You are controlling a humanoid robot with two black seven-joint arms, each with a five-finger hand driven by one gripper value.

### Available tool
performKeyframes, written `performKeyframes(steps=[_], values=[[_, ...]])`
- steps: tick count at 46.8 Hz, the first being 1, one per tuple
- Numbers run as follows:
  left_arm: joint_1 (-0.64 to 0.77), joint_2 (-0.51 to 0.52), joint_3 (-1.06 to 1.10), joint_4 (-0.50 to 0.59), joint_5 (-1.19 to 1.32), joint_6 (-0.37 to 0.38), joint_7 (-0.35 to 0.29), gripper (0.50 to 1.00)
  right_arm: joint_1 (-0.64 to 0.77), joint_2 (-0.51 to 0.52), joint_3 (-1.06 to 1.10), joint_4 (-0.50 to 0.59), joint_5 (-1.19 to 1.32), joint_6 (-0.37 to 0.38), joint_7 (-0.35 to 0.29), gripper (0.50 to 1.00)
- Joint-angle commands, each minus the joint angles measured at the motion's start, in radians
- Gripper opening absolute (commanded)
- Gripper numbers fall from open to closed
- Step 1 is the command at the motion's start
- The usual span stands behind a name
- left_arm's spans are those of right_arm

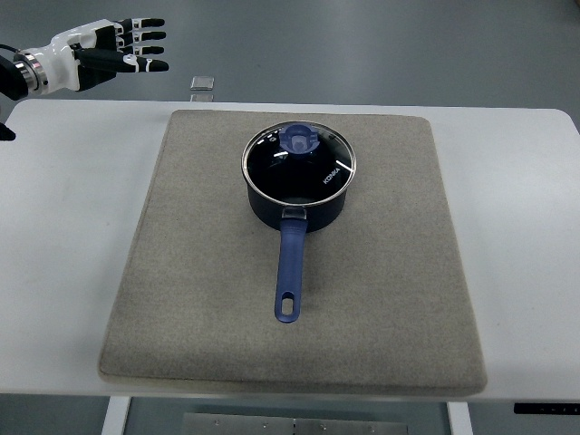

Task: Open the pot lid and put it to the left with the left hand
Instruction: 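Move the left hand forward over the table toward the saucepan, then reach the left hand down to the blue knob of the glass lid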

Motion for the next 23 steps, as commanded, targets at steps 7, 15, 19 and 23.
performKeyframes(steps=[7, 15, 19, 23], values=[[-0.040, 0.068, 0.000, -0.168, 0.229, 0.000, -0.060, 0.992, 0.000, 0.000, -0.001, 0.000, 0.000, -0.001, 0.000, 0.915], [-0.069, 0.091, -0.001, -0.278, 0.397, 0.000, -0.065, 0.990, 0.000, 0.000, 0.001, 0.000, 0.000, 0.001, 0.000, 0.915], [-0.088, 0.091, 0.001, -0.309, 0.463, 0.000, -0.068, 0.990, 0.000, 0.000, -0.001, 0.000, 0.000, -0.001, 0.000, 0.915], [-0.094, 0.085, 0.001, -0.329, 0.527, 0.000, -0.069, 0.990, 0.000, 0.000, -0.001, 0.000, 0.000, 0.001, 0.001, 0.915]])
